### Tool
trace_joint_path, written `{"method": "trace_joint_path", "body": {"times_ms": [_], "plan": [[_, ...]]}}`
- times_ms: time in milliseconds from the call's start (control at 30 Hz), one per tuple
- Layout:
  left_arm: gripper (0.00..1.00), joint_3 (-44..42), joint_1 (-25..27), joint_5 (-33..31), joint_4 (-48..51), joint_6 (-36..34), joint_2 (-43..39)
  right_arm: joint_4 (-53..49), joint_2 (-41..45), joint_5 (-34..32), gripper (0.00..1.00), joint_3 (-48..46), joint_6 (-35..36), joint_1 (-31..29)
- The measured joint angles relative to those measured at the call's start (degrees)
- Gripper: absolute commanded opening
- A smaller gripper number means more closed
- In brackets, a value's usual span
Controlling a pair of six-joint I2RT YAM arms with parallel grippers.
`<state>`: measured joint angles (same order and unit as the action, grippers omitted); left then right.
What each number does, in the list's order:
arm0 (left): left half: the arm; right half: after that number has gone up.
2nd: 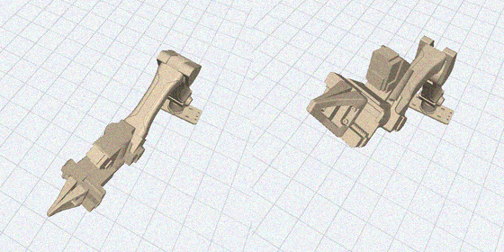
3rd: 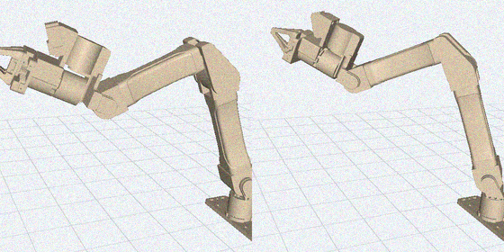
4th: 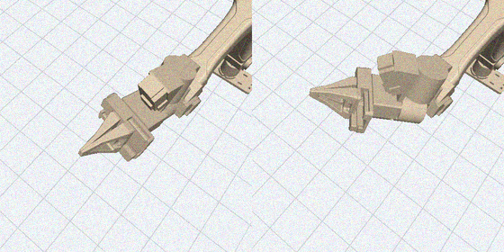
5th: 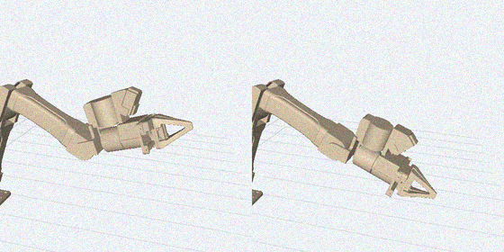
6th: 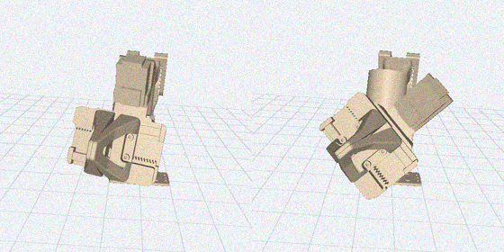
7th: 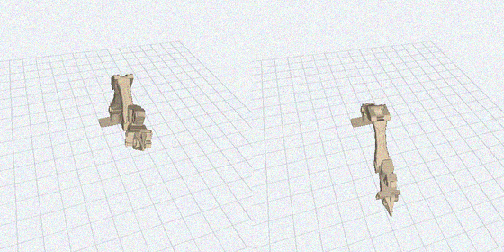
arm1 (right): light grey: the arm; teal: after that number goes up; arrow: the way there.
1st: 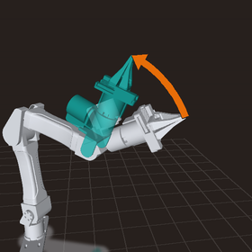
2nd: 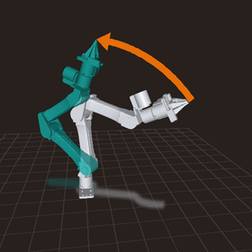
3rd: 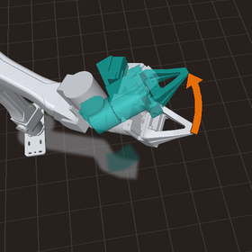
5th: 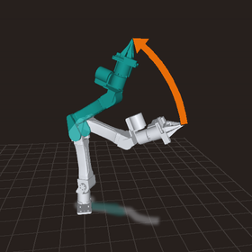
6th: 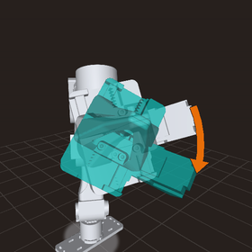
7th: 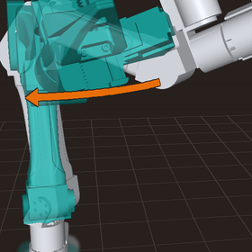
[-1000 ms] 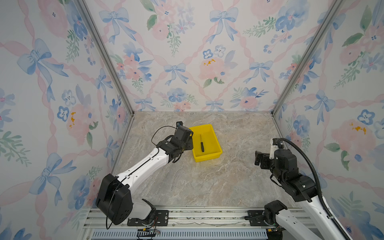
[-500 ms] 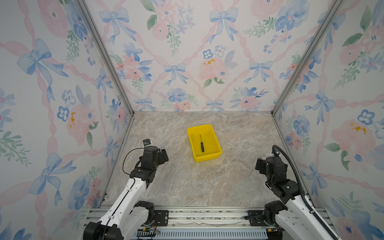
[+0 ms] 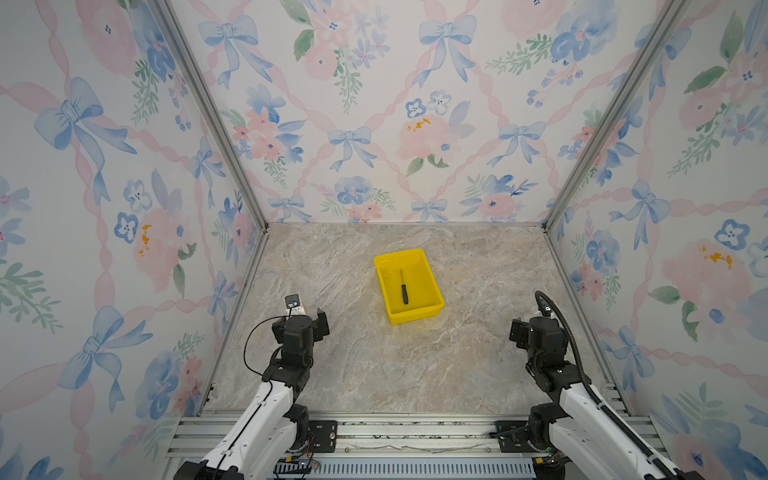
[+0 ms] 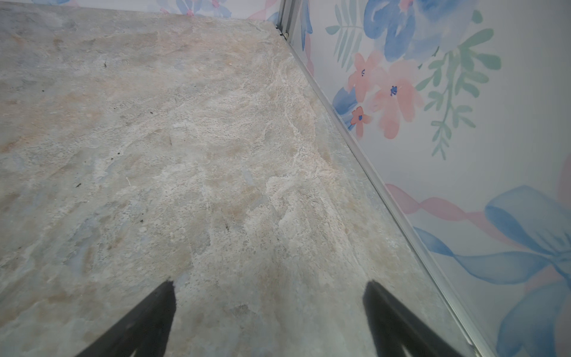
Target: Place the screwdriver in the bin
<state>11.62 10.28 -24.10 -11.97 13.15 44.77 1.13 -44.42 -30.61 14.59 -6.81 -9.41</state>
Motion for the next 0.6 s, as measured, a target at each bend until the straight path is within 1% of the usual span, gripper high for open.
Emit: {"method": "trace_joint_path", "body": {"times_ms": [133, 233, 433, 600], "plan": [[0.98, -4.9, 0.0, 0.0, -7.4, -2.4, 0.5, 7.0, -5.3, 0.4, 0.97, 0.0, 0.0, 0.3], [0.98, -6.3, -0.1, 0.2, -12.5, -4.3, 3.3, 12.9, -10.9, 0.6, 0.97, 0.2, 0.0, 1.1], [0.98, -5.6, -0.7, 1.7, -24.8, -8.5, 14.8, 23.3, -24.1, 1.9, 0.97, 3.3, 0.2, 2.3], [0.98, -4.0, -2.3, 2.6, -33.9, -9.8, 23.2, 29.8, -32.9, 3.5, 0.97, 8.0, 0.6, 3.3]]}}
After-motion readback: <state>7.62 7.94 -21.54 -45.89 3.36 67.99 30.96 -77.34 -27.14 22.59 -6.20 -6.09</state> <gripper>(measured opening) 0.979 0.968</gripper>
